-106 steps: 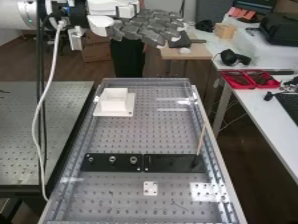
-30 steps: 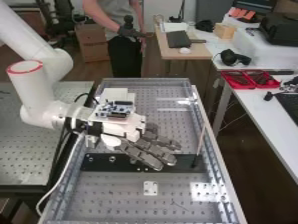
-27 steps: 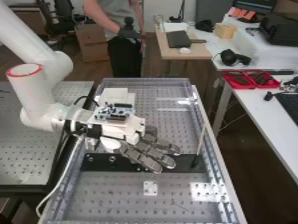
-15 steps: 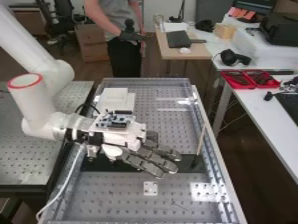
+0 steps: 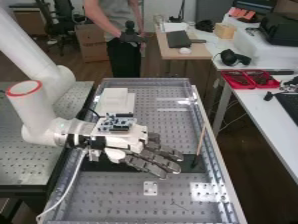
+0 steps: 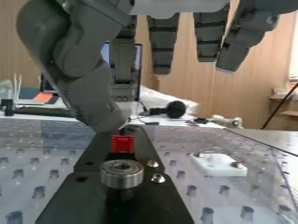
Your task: Grab the pcb board and place it in the clear container
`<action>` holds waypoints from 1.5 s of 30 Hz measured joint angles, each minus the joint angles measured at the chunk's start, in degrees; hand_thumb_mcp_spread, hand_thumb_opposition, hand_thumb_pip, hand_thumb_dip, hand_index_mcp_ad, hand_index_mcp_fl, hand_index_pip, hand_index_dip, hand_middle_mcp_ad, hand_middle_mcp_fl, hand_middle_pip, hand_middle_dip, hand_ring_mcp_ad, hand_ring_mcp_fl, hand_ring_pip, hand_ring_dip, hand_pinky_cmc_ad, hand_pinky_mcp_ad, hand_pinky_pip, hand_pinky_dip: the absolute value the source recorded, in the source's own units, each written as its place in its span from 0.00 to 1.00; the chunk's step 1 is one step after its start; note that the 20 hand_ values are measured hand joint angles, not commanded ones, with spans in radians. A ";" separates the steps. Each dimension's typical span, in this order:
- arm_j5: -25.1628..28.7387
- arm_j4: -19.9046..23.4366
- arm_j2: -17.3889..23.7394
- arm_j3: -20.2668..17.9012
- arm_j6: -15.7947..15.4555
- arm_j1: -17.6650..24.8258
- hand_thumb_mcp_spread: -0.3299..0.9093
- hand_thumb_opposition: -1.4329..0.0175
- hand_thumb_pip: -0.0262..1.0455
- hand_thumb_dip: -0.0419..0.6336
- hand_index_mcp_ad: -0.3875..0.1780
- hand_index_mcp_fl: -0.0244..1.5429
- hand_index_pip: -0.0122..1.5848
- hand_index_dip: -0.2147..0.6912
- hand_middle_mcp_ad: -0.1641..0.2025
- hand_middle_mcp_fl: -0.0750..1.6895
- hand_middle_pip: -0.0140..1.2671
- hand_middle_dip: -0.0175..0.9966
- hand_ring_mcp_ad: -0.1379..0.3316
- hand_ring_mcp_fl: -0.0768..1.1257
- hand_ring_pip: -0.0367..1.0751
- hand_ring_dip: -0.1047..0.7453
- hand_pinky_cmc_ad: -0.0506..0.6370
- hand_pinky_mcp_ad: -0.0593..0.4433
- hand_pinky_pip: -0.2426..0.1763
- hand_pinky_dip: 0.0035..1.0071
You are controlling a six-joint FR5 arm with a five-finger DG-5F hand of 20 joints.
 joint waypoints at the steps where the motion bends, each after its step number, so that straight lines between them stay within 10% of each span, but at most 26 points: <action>1: -0.21 -0.12 -0.11 0.09 -0.06 -0.05 0.60 0.39 0.78 0.48 0.45 0.04 0.98 0.26 0.65 0.11 0.11 0.17 0.86 0.08 0.11 0.13 0.46 0.55 0.35 0.42; 45: -1.88 -0.34 -2.56 1.76 1.25 -1.15 0.60 0.39 0.78 0.48 0.45 0.10 0.98 0.24 0.66 0.13 0.10 0.17 0.86 0.07 0.12 0.14 0.45 0.54 0.35 0.44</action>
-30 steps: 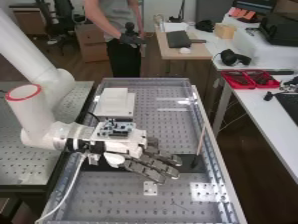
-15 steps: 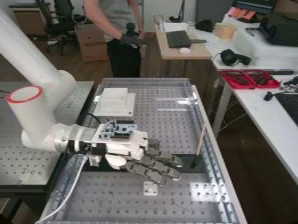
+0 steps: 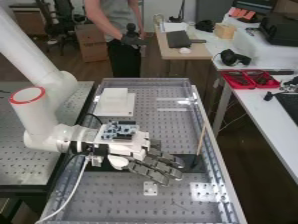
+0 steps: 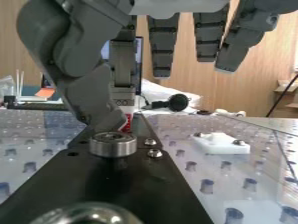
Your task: Grab the pcb board and place it in the clear container
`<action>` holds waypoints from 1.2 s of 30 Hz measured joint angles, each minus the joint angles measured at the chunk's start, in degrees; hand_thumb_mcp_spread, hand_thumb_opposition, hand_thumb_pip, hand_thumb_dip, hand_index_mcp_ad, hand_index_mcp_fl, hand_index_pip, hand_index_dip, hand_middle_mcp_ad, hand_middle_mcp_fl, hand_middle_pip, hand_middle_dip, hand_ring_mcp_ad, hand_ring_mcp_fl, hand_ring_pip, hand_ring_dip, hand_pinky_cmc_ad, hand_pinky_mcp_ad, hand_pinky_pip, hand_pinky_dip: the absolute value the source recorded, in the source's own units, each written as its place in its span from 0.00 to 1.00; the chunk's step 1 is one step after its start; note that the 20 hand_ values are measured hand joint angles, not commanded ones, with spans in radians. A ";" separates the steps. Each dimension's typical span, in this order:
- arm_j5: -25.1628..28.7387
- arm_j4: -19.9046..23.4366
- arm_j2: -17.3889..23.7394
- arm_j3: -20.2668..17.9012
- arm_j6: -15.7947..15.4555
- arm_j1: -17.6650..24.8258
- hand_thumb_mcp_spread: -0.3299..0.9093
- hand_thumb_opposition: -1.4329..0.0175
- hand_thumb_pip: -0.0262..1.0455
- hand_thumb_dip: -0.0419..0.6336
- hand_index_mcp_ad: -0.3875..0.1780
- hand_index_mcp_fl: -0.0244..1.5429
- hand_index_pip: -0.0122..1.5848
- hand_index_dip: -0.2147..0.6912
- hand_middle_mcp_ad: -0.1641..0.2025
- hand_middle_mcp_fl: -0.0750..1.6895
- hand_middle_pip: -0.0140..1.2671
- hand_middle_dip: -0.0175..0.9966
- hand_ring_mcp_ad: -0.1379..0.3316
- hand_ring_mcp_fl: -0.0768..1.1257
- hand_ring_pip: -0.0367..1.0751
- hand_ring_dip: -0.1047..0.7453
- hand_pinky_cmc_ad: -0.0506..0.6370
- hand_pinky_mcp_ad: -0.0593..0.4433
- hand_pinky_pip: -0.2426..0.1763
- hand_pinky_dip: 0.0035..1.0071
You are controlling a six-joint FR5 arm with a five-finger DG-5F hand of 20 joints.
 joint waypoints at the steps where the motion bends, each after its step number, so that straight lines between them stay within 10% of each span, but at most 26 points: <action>1: 0.00 0.02 -0.08 0.05 0.02 0.00 0.60 0.39 0.78 0.48 0.45 0.10 0.98 0.24 0.65 0.13 0.10 0.17 0.86 0.07 0.12 0.14 0.46 0.54 0.35 0.44; 36: 0.29 1.67 -0.86 0.49 1.52 -0.23 0.63 0.38 0.68 0.49 0.44 0.30 0.94 0.22 0.65 0.19 0.10 0.17 0.82 0.16 0.12 0.14 0.55 0.53 0.47 0.31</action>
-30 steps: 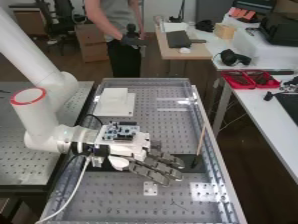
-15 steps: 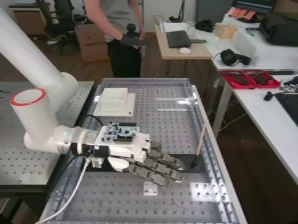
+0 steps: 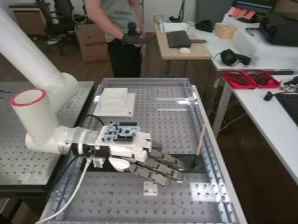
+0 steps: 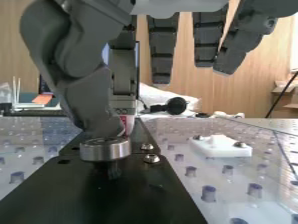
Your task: Grab the pcb board and place it in the clear container
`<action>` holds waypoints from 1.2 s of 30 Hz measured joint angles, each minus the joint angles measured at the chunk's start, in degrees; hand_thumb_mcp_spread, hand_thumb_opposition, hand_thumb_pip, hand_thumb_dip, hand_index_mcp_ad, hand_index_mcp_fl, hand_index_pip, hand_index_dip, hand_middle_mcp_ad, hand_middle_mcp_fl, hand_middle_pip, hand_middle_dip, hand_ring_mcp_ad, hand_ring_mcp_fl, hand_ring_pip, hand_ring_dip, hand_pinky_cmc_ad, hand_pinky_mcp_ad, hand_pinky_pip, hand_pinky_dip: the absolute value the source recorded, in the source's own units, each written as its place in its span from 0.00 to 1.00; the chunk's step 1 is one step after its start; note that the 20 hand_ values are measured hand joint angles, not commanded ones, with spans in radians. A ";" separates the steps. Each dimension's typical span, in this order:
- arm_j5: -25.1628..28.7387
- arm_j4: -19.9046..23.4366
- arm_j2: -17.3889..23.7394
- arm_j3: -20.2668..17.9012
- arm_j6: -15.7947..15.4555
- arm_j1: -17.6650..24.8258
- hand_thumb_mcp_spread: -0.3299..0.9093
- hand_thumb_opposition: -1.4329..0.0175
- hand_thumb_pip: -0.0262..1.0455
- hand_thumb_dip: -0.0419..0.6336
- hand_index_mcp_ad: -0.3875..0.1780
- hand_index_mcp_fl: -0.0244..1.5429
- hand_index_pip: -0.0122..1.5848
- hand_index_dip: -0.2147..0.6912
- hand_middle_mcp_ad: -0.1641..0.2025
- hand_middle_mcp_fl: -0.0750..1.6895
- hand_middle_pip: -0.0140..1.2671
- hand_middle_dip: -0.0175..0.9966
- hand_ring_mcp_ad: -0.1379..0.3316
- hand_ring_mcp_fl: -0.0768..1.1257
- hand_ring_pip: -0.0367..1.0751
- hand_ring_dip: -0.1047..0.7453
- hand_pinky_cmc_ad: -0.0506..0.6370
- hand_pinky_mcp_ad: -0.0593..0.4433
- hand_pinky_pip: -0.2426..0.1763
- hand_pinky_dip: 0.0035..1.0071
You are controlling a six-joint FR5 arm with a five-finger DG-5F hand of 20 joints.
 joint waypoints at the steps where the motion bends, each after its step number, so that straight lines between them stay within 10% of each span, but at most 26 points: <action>1: 0.01 -0.02 0.08 0.01 0.10 0.01 0.65 0.38 0.67 0.49 0.45 0.31 0.94 0.22 0.65 0.19 0.10 0.17 0.83 0.16 0.12 0.14 0.55 0.53 0.49 0.31; 20: 1.12 -2.10 13.27 -2.16 0.66 1.71 0.65 0.33 0.64 0.47 0.47 0.35 0.94 0.22 0.61 0.20 0.10 0.17 0.81 0.18 0.12 0.14 0.57 0.53 0.54 0.22; 27: 0.49 -5.14 20.91 -3.04 1.51 7.55 0.65 0.33 0.64 0.47 0.48 0.35 0.94 0.22 0.61 0.20 0.10 0.17 0.81 0.18 0.12 0.14 0.57 0.53 0.55 0.21; 36: -1.39 -6.47 20.27 -0.66 5.61 15.36 0.65 0.33 0.64 0.47 0.48 0.35 0.94 0.22 0.59 0.20 0.10 0.17 0.81 0.18 0.12 0.14 0.57 0.54 0.55 0.21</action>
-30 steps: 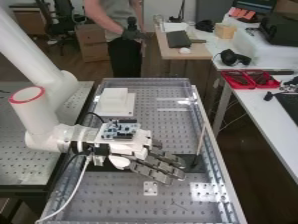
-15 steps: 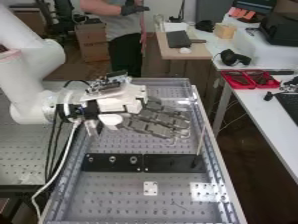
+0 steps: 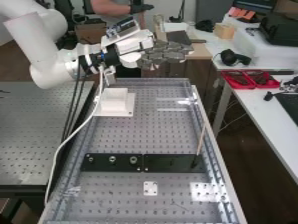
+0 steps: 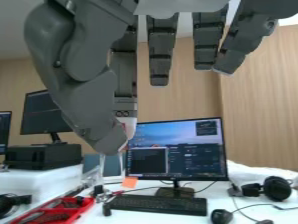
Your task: Grab the pcb board and place it in the clear container
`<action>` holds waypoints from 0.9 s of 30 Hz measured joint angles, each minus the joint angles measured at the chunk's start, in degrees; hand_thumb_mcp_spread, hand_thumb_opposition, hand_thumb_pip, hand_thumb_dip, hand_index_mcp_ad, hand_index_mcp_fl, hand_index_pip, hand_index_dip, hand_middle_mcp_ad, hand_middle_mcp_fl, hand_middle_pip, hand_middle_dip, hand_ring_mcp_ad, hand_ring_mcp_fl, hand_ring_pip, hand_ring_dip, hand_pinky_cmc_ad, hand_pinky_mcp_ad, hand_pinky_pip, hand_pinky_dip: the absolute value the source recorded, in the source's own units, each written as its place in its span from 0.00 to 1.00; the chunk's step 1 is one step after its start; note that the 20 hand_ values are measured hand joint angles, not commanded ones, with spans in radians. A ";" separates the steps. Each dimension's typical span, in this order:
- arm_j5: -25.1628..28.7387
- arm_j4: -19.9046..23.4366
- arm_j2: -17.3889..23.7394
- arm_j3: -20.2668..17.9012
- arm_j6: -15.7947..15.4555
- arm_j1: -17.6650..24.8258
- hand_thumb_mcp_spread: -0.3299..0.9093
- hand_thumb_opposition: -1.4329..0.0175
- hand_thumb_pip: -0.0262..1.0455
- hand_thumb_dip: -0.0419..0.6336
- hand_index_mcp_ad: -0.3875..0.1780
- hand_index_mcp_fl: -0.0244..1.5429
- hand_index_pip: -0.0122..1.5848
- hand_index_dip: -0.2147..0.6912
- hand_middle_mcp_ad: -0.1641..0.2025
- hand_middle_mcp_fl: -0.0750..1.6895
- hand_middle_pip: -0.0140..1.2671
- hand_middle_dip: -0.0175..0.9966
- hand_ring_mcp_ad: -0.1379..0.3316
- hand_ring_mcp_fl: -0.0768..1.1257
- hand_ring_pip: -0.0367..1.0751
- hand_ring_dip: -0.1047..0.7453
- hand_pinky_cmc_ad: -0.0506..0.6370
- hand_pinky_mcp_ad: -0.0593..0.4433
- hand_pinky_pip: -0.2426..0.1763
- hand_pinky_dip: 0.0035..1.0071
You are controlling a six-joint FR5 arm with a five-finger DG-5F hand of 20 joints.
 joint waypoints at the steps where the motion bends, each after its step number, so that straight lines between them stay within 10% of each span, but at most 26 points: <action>1: -0.11 0.11 -0.74 0.37 0.43 0.61 0.65 0.33 0.64 0.47 0.48 0.35 0.94 0.22 0.61 0.20 0.10 0.17 0.81 0.18 0.12 0.14 0.57 0.53 0.55 0.21; 27: 6.08 -3.73 -16.75 7.84 4.00 8.82 0.68 0.34 0.59 0.47 0.47 0.35 0.94 0.23 0.61 0.20 0.10 0.17 0.81 0.18 0.12 0.15 0.57 0.53 0.55 0.20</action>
